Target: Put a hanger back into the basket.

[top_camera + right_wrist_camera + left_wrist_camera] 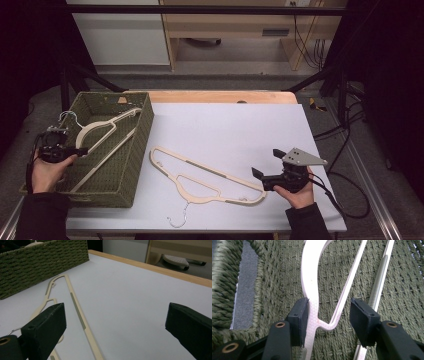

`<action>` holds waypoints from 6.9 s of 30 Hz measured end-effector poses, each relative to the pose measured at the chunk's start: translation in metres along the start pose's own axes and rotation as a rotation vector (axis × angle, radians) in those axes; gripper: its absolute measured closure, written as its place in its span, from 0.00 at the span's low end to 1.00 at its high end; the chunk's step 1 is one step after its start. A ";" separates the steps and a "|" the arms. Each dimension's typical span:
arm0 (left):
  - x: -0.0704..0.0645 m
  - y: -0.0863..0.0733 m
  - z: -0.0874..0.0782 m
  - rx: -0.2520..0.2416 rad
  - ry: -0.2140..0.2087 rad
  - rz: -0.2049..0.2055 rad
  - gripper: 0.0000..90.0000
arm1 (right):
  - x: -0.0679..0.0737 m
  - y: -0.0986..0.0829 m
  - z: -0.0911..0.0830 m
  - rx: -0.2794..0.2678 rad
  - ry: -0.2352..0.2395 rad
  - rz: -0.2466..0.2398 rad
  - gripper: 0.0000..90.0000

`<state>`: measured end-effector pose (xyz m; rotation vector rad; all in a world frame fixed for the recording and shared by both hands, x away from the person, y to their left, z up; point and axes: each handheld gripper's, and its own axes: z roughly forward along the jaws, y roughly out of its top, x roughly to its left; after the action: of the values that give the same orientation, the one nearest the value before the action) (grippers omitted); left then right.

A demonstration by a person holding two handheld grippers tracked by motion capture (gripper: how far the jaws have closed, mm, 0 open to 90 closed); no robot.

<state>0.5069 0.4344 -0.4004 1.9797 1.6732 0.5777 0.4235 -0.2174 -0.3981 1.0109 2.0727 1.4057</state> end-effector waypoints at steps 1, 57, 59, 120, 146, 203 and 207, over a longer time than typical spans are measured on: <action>0.000 0.000 0.000 0.000 0.000 0.001 0.55 | 0.000 0.000 0.000 0.001 -0.001 0.001 0.04; -0.193 -0.031 -0.088 -0.590 -0.415 0.273 0.13 | 0.007 0.003 -0.001 -0.016 0.026 -0.011 0.03; -0.200 -0.034 -0.084 -0.578 -0.427 0.279 0.13 | 0.008 0.003 -0.001 -0.017 0.028 -0.010 0.03; -0.311 -0.117 0.001 -0.111 -0.370 0.390 0.78 | 0.052 -0.004 0.034 0.077 0.128 -0.084 0.03; -0.319 -0.118 -0.001 -0.090 -0.348 0.334 0.98 | 0.082 -0.010 0.061 0.130 0.201 -0.119 0.04; -0.311 -0.107 -0.004 -0.057 -0.381 0.370 0.85 | 0.135 -0.040 0.129 0.351 0.420 -0.386 0.81; -0.309 -0.106 -0.005 -0.058 -0.400 0.356 0.86 | 0.135 -0.038 0.127 0.345 0.417 -0.385 0.81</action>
<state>0.3706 0.1446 -0.4642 2.1897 1.0654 0.3142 0.4140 -0.0458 -0.4764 0.4073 2.7027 1.1516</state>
